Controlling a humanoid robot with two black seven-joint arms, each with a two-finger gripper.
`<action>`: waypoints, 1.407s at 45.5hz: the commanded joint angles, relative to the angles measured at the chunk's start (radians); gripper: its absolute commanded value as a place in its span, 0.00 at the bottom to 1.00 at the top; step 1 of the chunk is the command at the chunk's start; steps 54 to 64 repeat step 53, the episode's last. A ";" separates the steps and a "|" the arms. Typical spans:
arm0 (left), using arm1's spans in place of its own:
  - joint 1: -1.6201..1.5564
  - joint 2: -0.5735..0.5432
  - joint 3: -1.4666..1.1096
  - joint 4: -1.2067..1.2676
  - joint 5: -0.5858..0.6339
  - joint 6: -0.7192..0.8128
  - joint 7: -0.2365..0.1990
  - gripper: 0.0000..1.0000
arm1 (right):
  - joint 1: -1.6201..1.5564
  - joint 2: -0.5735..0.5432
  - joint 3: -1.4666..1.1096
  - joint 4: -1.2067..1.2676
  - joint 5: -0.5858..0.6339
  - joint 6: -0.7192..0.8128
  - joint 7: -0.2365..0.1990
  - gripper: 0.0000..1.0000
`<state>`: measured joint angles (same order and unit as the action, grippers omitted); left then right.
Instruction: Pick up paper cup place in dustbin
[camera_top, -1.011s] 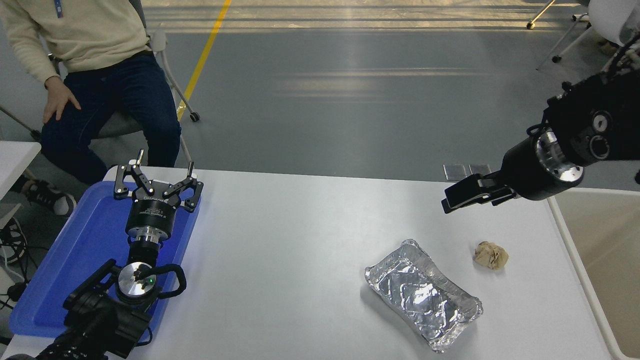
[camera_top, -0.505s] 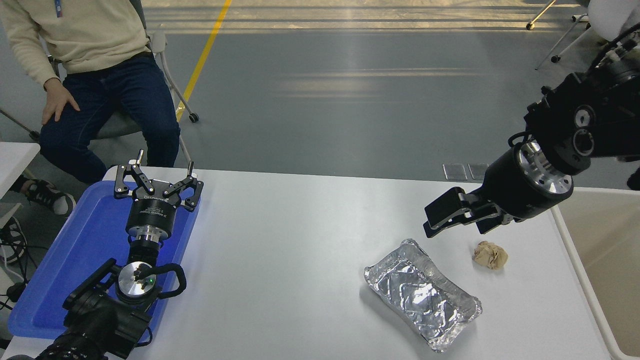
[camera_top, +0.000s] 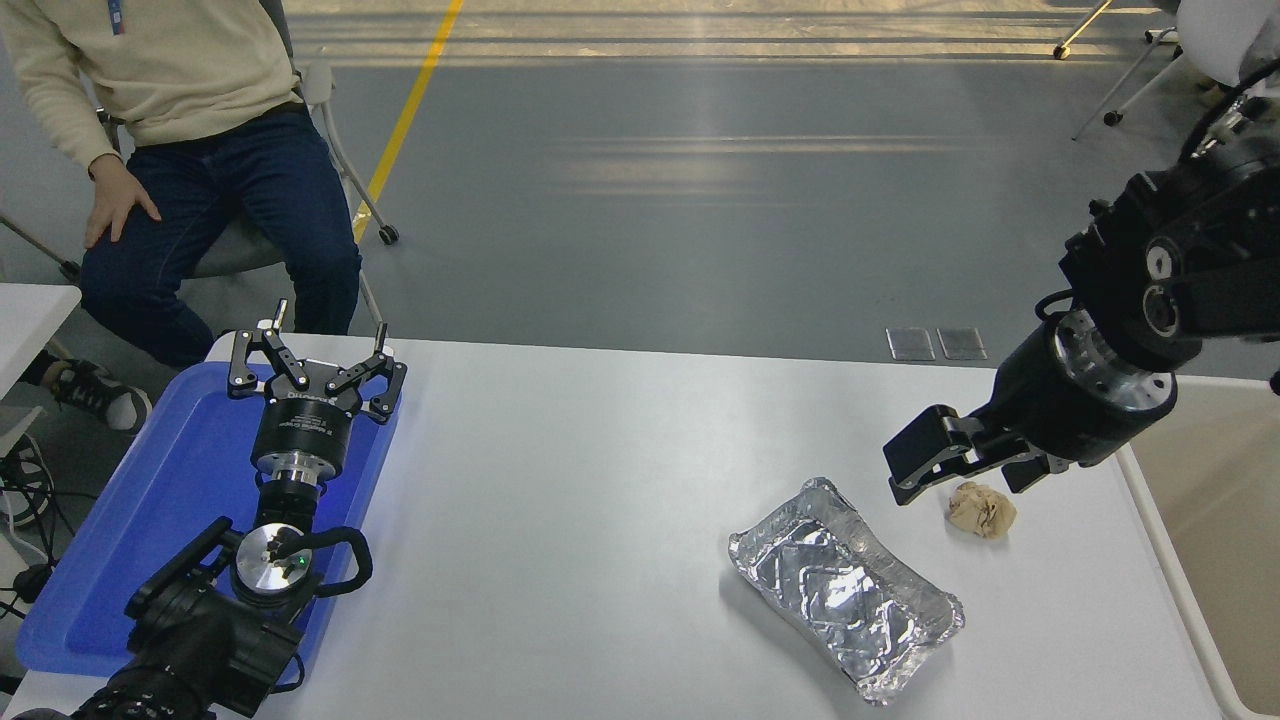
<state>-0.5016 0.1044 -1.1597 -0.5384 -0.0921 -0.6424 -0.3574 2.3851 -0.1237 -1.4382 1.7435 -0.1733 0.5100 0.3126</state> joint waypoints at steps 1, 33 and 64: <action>0.000 0.000 0.000 0.000 0.002 0.000 0.000 1.00 | 0.003 0.038 -0.013 0.002 0.136 0.004 -0.024 1.00; 0.000 0.000 0.000 0.000 0.000 0.000 0.000 1.00 | -0.001 0.073 0.016 0.002 0.159 0.007 -0.018 1.00; 0.000 0.000 0.000 0.000 0.000 0.000 0.000 1.00 | -0.020 0.076 0.015 -0.001 0.152 0.007 -0.012 1.00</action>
